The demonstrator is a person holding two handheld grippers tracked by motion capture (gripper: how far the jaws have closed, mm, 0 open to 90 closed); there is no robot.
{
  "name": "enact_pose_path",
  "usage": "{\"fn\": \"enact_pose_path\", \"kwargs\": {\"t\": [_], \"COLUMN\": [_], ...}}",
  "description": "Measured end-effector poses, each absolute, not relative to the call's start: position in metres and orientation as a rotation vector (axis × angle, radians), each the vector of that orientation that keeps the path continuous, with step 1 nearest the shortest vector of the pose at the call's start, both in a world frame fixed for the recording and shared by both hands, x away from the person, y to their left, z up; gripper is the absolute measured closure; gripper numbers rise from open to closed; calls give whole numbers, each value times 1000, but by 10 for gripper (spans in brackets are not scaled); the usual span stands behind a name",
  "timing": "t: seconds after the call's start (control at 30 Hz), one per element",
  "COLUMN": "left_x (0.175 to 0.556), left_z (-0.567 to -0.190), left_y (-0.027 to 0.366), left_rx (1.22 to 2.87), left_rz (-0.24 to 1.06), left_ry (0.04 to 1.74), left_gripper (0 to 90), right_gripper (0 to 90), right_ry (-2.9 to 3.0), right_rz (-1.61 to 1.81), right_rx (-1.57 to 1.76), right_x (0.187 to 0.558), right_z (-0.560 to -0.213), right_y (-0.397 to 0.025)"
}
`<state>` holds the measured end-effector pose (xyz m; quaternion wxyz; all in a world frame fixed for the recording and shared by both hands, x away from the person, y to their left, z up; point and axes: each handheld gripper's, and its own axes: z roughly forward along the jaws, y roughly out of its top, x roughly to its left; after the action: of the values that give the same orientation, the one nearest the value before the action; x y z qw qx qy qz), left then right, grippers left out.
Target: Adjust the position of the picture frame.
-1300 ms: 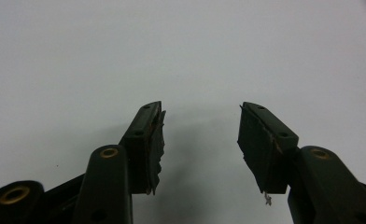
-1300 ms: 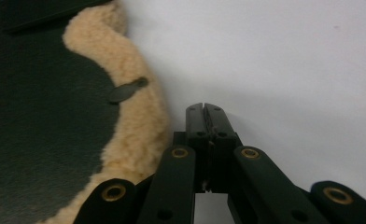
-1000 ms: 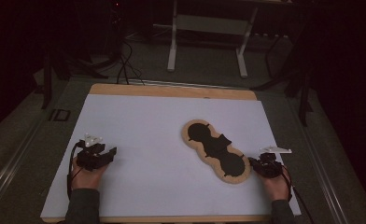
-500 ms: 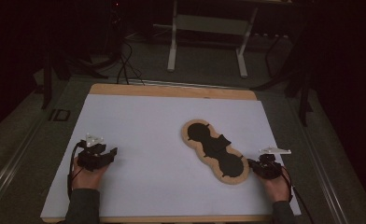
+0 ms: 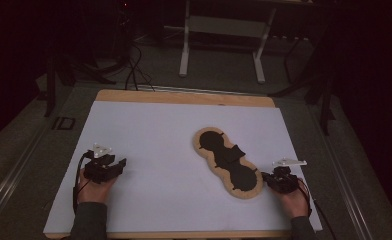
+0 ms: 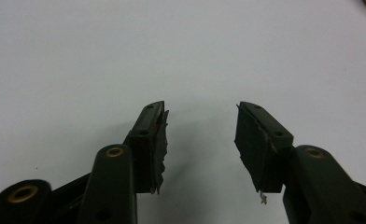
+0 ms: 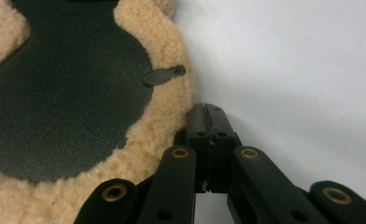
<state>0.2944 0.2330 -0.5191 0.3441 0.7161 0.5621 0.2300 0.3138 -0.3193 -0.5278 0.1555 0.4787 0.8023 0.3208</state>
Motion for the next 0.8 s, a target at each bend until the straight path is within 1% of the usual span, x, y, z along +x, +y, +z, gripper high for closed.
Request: {"fn": "enact_pose_path", "kwargs": {"t": [0.4, 0.8], "left_x": [294, 292], "left_z": [-518, -517], "left_y": [233, 231], "left_rx": [1864, 1863], "left_rz": [612, 635], "left_ry": [1451, 1428], "left_gripper": [538, 536], "right_gripper": [900, 900], "right_ry": [2357, 2452], "right_rz": [894, 875], "right_rx": [1290, 1148], "right_x": [311, 305], "right_z": [-527, -526], "right_y": [-303, -274]}}
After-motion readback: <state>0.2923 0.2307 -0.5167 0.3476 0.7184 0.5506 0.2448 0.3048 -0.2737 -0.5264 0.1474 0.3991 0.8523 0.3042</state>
